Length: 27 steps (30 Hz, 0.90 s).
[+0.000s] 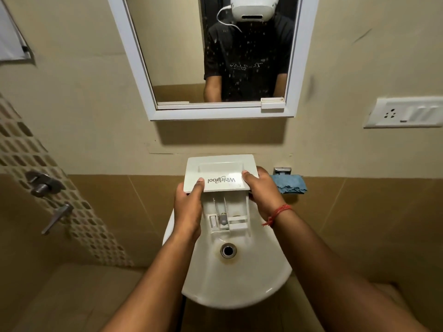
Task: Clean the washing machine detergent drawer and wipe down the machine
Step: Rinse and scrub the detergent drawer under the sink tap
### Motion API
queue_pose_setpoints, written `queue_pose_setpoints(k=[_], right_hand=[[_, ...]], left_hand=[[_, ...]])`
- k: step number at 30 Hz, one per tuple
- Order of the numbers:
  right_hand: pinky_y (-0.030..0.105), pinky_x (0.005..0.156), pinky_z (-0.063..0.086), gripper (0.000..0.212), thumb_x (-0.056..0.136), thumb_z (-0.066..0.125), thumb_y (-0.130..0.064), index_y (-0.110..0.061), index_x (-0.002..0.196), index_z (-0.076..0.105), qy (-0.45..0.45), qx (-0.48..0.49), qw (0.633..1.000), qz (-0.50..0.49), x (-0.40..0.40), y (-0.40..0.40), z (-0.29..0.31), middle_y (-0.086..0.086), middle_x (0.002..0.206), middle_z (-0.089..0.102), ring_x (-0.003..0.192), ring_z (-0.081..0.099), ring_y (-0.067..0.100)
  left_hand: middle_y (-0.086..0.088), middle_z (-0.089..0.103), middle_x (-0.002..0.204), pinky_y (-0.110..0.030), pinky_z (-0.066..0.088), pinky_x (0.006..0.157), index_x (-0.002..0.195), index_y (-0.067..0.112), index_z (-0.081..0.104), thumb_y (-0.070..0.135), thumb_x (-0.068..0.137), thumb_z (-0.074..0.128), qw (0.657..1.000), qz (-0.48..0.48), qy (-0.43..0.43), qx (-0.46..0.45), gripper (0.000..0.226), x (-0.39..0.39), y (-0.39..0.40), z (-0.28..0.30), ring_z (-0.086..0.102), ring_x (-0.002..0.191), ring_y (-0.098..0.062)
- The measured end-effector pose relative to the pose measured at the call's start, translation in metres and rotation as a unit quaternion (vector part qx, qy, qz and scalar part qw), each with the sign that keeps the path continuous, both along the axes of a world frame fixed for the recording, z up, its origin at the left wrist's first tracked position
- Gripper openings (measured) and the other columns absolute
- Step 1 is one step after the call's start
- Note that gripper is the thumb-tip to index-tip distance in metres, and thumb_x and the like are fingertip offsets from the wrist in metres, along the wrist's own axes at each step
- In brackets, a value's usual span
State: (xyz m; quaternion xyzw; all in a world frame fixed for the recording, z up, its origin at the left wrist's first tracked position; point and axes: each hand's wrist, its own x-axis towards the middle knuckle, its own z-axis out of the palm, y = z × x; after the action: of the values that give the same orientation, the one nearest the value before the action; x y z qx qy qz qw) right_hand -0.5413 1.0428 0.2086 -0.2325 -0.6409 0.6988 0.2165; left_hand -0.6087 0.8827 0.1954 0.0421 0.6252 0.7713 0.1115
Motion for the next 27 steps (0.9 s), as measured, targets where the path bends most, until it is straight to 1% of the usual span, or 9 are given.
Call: queue_pose_setpoints(k=[3,5,8,12,19,23,25,26,27], right_hand=[[0.042,0.089,0.055,0.01,0.095,0.057,-0.027,-0.025,0.104,0.06,0.001,0.002,1.0,-0.013,-0.002,-0.006,0.007,0.003,0.11,0.071,0.099,0.068,0.02],[0.043,0.089,0.055,0.014,0.093,0.058,-0.031,-0.024,0.105,0.06,0.007,0.006,1.0,-0.028,-0.003,-0.011,0.009,0.003,0.109,0.071,0.099,0.068,0.021],[0.049,0.092,0.054,0.024,0.088,0.059,-0.035,-0.023,0.109,0.061,0.013,-0.003,0.999,-0.05,-0.002,-0.017,0.011,0.003,0.108,0.071,0.1,0.068,0.023],[0.046,0.093,0.053,0.022,0.094,0.057,-0.026,-0.018,0.114,0.06,0.013,-0.018,0.998,-0.067,0.004,-0.023,0.012,0.004,0.11,0.07,0.101,0.067,0.022],[0.044,0.092,0.054,0.035,0.085,0.06,-0.034,-0.02,0.117,0.061,0.001,-0.01,0.997,-0.071,0.01,-0.035,0.009,0.001,0.11,0.071,0.102,0.067,0.021],[0.041,0.09,0.054,0.03,0.089,0.059,-0.028,-0.017,0.118,0.061,0.001,-0.018,0.997,-0.07,0.013,-0.036,0.007,0.004,0.111,0.071,0.101,0.067,0.022],[0.042,0.09,0.054,0.035,0.085,0.06,-0.033,-0.019,0.118,0.061,0.003,-0.01,0.997,-0.072,0.014,-0.035,0.006,0.003,0.11,0.071,0.101,0.068,0.021],[0.041,0.089,0.054,0.033,0.085,0.06,-0.032,-0.02,0.115,0.062,0.005,-0.005,0.998,-0.069,0.015,-0.035,0.005,0.002,0.109,0.071,0.1,0.068,0.02],[0.04,0.087,0.055,0.024,0.088,0.059,-0.028,-0.021,0.11,0.064,0.003,-0.007,0.998,-0.068,0.017,-0.037,0.004,0.002,0.107,0.071,0.098,0.068,0.019]], left_hand=[[0.006,0.074,0.1,-0.046,0.053,0.094,0.104,0.028,0.061,0.042,0.08,0.067,1.0,-0.016,0.007,-0.008,0.028,-0.007,-0.008,0.005,0.069,0.097,-0.016],[0.006,0.074,0.1,-0.045,0.054,0.092,0.103,0.028,0.061,0.044,0.079,0.067,1.0,-0.027,0.015,-0.008,0.03,-0.012,-0.011,0.008,0.069,0.097,-0.016],[0.006,0.074,0.099,-0.04,0.055,0.086,0.104,0.028,0.061,0.046,0.077,0.067,0.999,-0.044,0.024,-0.013,0.033,-0.015,-0.012,0.011,0.07,0.095,-0.016],[0.006,0.073,0.099,-0.033,0.05,0.076,0.104,0.028,0.06,0.047,0.077,0.067,0.998,-0.056,0.018,-0.019,0.034,-0.015,-0.015,0.011,0.069,0.092,-0.016],[0.005,0.072,0.104,-0.034,0.05,0.081,0.108,0.027,0.06,0.043,0.08,0.067,0.997,-0.066,0.008,-0.024,0.033,-0.012,-0.024,0.007,0.067,0.094,-0.015],[0.005,0.072,0.104,-0.035,0.05,0.084,0.108,0.027,0.06,0.044,0.078,0.068,0.997,-0.069,0.009,-0.034,0.036,-0.01,-0.026,0.005,0.066,0.094,-0.015],[0.007,0.072,0.104,-0.037,0.052,0.088,0.107,0.027,0.059,0.044,0.078,0.068,0.997,-0.069,0.007,-0.038,0.035,-0.007,-0.026,0.004,0.067,0.098,-0.015],[0.006,0.071,0.104,-0.039,0.052,0.089,0.106,0.027,0.059,0.043,0.079,0.068,0.996,-0.07,0.005,-0.046,0.033,-0.006,-0.027,0.004,0.066,0.099,-0.016],[0.006,0.071,0.104,-0.041,0.052,0.091,0.106,0.026,0.058,0.04,0.08,0.068,0.996,-0.073,-0.001,-0.055,0.031,-0.005,-0.027,0.002,0.066,0.099,-0.016]])
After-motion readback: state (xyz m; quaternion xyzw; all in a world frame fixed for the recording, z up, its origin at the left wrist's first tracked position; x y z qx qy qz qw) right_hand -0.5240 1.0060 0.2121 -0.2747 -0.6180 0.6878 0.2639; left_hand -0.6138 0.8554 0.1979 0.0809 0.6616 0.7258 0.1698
